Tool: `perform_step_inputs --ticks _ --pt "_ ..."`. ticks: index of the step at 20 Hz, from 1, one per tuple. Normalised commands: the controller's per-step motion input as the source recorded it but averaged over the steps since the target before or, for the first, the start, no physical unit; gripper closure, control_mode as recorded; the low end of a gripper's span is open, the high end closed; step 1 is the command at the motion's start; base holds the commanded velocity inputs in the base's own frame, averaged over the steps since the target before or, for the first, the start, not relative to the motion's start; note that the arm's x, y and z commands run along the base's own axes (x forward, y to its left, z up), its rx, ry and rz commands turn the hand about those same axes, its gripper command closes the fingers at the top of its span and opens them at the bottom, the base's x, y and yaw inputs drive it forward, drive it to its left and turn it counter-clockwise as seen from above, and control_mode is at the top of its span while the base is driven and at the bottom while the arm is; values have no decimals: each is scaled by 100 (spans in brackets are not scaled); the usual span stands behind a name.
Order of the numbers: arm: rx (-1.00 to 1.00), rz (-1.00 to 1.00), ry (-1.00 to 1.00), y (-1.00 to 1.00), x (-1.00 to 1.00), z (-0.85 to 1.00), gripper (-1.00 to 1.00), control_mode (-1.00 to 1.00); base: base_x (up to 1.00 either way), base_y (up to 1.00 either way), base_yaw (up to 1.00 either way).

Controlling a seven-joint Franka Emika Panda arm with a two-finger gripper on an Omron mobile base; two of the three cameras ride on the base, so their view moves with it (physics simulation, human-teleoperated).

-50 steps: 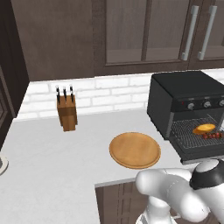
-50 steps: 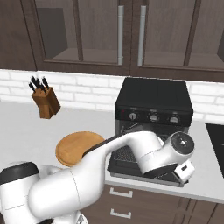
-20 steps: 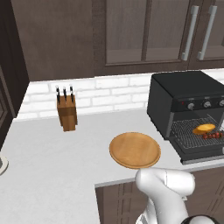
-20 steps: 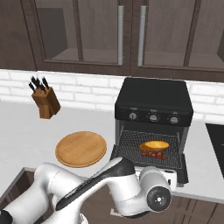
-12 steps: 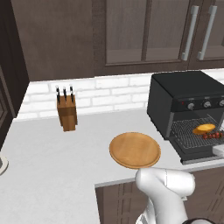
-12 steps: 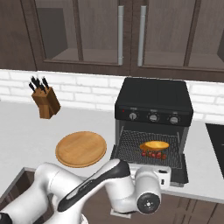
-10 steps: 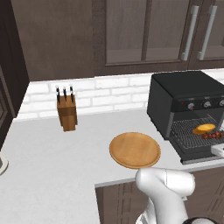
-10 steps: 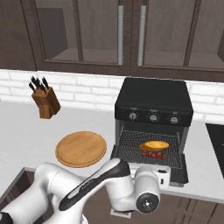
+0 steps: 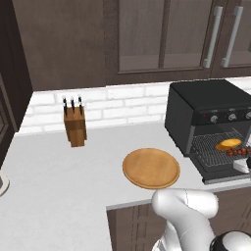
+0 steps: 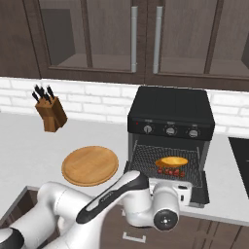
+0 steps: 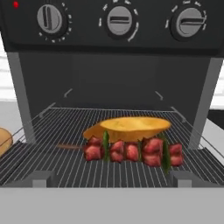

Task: Pick up the kebab skewer and baguette bread, and place them inside the toaster oven. Close the toaster oven door and start by setting the timer.

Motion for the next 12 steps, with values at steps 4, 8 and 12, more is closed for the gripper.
perform_step_inputs --ticks 4,8,12 --pt "0 0 -2 -27 0 -17 -100 -100 0 0 0" --pt "0 0 -1 -11 0 -18 -100 -100 0 0 0" --pt "0 0 -1 -3 0 -13 -100 -100 0 0 0"
